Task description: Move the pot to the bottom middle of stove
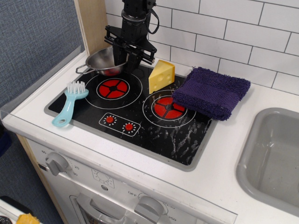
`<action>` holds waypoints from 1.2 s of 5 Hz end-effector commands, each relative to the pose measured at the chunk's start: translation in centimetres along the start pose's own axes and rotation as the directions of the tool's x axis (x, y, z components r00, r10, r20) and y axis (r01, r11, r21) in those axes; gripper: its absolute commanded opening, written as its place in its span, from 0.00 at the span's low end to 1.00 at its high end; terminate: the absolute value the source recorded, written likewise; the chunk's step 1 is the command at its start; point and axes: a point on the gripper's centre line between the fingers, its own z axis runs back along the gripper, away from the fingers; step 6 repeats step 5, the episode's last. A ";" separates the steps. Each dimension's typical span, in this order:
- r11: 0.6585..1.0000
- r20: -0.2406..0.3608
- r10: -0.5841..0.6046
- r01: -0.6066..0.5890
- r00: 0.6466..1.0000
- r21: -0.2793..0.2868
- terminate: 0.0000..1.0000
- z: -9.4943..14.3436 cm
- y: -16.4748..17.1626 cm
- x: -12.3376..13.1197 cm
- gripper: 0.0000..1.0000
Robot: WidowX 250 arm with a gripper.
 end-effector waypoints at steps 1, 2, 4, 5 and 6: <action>0.994 0.170 0.091 -0.079 0.981 -0.073 0.00 6.3 2.0 -0.6 1.00; 0.991 0.186 0.092 -0.072 0.978 -0.115 0.00 7.5 2.1 -1.3 1.00; 0.991 0.178 0.044 -0.021 0.983 -0.132 0.00 7.4 1.7 -1.6 1.00; 0.991 0.178 0.044 -0.021 0.983 -0.132 1.00 7.4 1.7 -1.6 1.00; 0.991 0.178 0.044 -0.021 0.983 -0.132 1.00 7.4 1.7 -1.6 1.00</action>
